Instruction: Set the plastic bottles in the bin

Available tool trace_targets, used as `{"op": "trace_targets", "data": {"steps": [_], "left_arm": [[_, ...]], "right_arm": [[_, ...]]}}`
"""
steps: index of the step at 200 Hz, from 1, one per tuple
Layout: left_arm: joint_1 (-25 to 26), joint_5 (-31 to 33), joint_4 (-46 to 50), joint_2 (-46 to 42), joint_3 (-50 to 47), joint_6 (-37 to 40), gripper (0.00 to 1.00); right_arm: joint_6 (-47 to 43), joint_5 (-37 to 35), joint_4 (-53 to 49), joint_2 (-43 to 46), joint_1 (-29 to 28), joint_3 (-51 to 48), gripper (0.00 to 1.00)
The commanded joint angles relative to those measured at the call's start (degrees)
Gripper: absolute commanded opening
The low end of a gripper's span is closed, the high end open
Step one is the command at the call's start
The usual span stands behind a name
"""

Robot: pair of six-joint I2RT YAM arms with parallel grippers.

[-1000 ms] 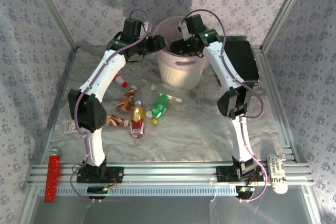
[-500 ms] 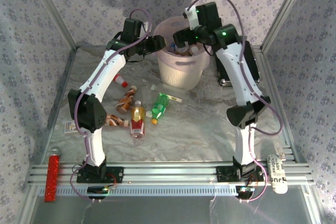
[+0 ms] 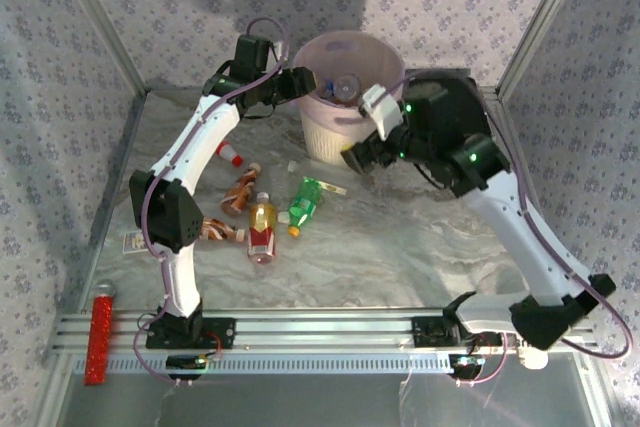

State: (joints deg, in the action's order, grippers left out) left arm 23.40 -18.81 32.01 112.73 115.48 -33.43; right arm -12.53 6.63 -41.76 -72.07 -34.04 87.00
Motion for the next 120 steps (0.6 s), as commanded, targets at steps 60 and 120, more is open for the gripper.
{"op": "trace_targets", "data": {"steps": [60, 120], "left_arm": [[0.94, -0.59, 2.80, 0.56, -0.26, 0.91, 0.62], [1.12, -0.18, 3.74, 0.19, 0.62, 0.94, 0.61]], "right_arm": [[2.34, -6.21, 16.25, 0.27, -1.01, -28.32, 0.96], [1.01, -10.73, 28.48, -14.42, -0.41, -29.66, 0.96]]}}
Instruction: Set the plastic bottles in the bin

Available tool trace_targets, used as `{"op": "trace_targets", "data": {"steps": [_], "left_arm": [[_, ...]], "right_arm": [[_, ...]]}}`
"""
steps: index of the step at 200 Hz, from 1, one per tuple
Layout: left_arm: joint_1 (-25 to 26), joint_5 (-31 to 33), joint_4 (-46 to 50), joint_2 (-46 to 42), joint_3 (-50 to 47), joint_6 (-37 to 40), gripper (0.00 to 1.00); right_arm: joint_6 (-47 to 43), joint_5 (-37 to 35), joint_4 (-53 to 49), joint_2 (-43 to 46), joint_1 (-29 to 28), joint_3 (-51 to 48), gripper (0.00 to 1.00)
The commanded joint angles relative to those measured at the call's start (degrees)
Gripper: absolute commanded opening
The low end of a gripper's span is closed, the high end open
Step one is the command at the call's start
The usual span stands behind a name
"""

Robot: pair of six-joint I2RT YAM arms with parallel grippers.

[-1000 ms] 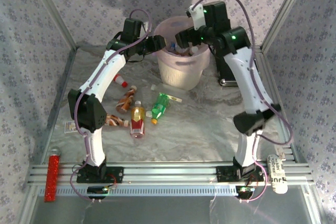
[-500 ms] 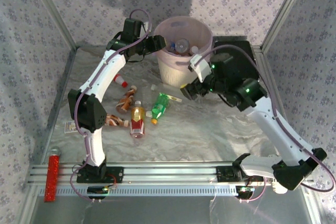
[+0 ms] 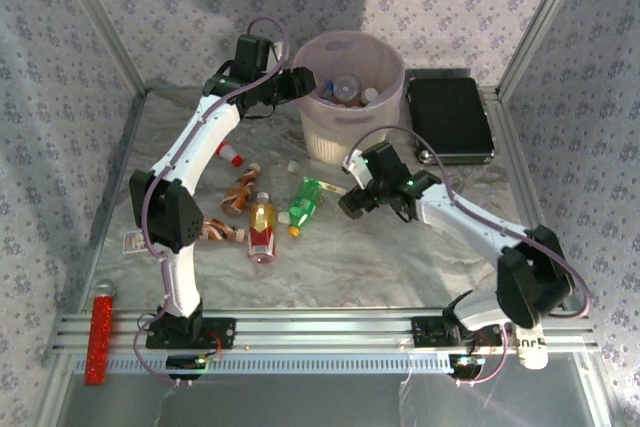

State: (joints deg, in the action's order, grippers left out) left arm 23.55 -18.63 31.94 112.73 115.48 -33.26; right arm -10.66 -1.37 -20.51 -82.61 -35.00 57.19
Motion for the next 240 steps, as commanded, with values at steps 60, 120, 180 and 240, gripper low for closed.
{"op": "trace_targets", "data": {"steps": [60, 120, 180, 240], "left_arm": [[0.97, -0.07, 5.24, 0.05, 1.33, 1.79, 0.61], [0.79, -0.42, 5.57, 0.11, 2.07, 2.13, 0.61], [0.27, -0.69, 6.03, -0.34, 1.44, 2.80, 0.61], [0.15, -0.98, 4.92, -0.84, -0.04, 2.59, 0.61]], "right_arm": [[-1.82, -4.61, 15.89, -14.87, 0.11, 0.78, 0.96], [-1.58, -5.38, 15.55, -23.25, 0.26, 5.30, 0.97], [1.46, -1.32, 13.56, -15.57, -5.39, 0.08, 0.95], [5.06, -5.11, 11.11, -11.33, -5.84, -1.13, 0.93]]}}
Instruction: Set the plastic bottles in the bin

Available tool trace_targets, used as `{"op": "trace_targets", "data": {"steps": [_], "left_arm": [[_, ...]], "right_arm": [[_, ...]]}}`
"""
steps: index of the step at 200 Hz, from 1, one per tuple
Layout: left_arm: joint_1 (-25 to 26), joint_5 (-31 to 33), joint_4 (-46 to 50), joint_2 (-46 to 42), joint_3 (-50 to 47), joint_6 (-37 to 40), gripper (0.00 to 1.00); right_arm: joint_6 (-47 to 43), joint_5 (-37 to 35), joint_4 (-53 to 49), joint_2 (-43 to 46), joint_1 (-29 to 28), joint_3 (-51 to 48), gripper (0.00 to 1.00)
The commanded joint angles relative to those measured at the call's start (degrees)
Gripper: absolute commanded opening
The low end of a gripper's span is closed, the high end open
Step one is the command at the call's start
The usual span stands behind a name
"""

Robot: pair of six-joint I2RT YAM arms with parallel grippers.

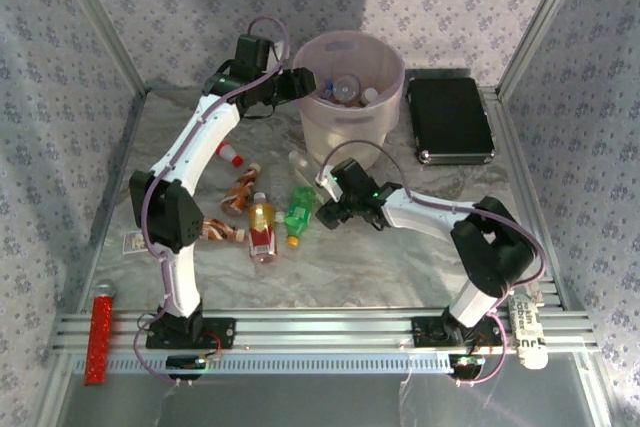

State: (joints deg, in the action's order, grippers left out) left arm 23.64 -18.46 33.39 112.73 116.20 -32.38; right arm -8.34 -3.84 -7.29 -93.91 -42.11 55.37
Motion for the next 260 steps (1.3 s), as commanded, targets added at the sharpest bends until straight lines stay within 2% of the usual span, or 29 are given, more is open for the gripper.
{"op": "trace_targets", "data": {"steps": [1, 23, 73, 86, 107, 123, 145, 185, 235, 260], "left_arm": [[0.08, -1.19, 3.46, -0.84, -0.74, 1.67, 0.61], [0.09, -1.32, 3.09, -1.05, -1.21, 1.37, 0.61], [0.09, -1.06, 3.07, -1.60, -1.77, 1.23, 0.61], [0.02, -0.97, 3.26, -1.65, -1.75, 1.35, 0.61], [-0.01, -0.73, 3.40, -1.98, -1.85, 1.42, 0.61], [-0.08, -0.75, 3.37, -2.01, -1.85, 1.40, 0.61], [-0.08, -0.79, 3.33, -1.93, -1.93, 1.37, 0.61], [-0.29, -0.96, 3.06, -1.66, -2.03, 1.36, 0.61], [-0.30, -1.40, 2.33, -1.02, -1.99, 1.07, 0.61], [-0.32, -1.56, 1.82, -0.60, -1.90, 0.92, 0.61]], "right_arm": [[2.82, -2.74, -2.16, -0.17, 1.25, 0.82, 0.93], [5.10, -3.74, -3.14, -3.12, 1.03, 3.60, 0.94], [5.86, -2.55, 1.60, -9.36, 0.62, 5.73, 0.93], [5.83, -2.62, 1.91, -10.35, 0.54, 6.10, 0.89], [5.77, -2.82, 2.57, -9.89, 0.53, 5.27, 0.76], [5.73, -3.05, 2.17, -8.77, 0.56, 4.34, 0.69], [5.89, -3.47, 1.39, -5.59, 0.32, 1.93, 0.62], [9.23, -5.74, -2.69, 4.22, -1.11, -5.80, 0.58], [25.01, -8.50, -12.96, 20.30, -5.50, -18.34, 0.59], [30.83, -9.80, -18.18, 25.99, -7.94, -21.41, 0.59]]}}
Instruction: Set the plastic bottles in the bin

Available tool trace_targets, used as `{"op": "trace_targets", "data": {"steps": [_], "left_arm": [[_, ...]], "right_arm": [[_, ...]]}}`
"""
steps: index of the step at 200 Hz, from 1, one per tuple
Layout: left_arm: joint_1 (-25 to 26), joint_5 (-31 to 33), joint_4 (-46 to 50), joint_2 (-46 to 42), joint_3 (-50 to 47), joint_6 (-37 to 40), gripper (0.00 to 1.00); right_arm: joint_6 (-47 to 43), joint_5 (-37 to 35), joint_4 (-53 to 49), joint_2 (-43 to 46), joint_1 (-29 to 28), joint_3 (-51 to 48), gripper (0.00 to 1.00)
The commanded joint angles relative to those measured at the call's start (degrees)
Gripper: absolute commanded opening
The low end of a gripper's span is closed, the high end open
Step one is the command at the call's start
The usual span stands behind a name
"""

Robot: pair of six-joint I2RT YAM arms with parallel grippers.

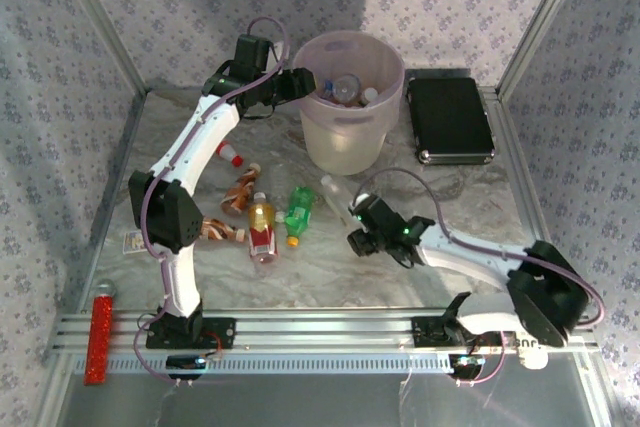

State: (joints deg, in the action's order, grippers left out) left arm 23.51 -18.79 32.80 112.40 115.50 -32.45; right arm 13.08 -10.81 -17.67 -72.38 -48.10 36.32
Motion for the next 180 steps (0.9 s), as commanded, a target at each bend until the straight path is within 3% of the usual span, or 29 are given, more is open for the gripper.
{"op": "trace_targets", "data": {"steps": [1, 32, 48, 56, 77, 114, 180], "left_arm": [[-0.20, -1.24, 2.39, -0.26, -1.18, 0.98, 0.61], [-0.22, -1.54, 2.27, 0.25, -1.06, 0.89, 0.61], [-0.24, -1.60, 2.39, 0.28, -1.07, 0.97, 0.61], [-0.24, -1.56, 2.40, 0.28, -1.07, 1.01, 0.61], [-0.22, -1.60, 2.44, 0.38, -0.98, 0.81, 0.61], [-0.22, -1.61, 2.57, 0.45, -0.56, 0.72, 0.61], [-0.22, -1.25, 3.43, 0.72, 0.07, 0.85, 0.61]], "right_arm": [[9.59, -2.91, -8.03, 4.62, -1.97, -2.42, 0.59], [14.46, -1.01, -11.11, 5.93, -2.07, -4.11, 0.64], [15.83, 1.47, -15.90, 4.38, -0.68, -1.37, 0.93], [16.08, 1.72, -19.25, 3.48, -0.10, 0.72, 0.99], [15.33, 1.62, -23.16, 2.02, 1.34, 6.25, 0.99], [11.46, 2.69, -20.68, -3.54, 4.98, 11.84, 0.97], [7.58, 3.16, -17.92, -15.95, 4.99, 18.35, 0.91]]}}
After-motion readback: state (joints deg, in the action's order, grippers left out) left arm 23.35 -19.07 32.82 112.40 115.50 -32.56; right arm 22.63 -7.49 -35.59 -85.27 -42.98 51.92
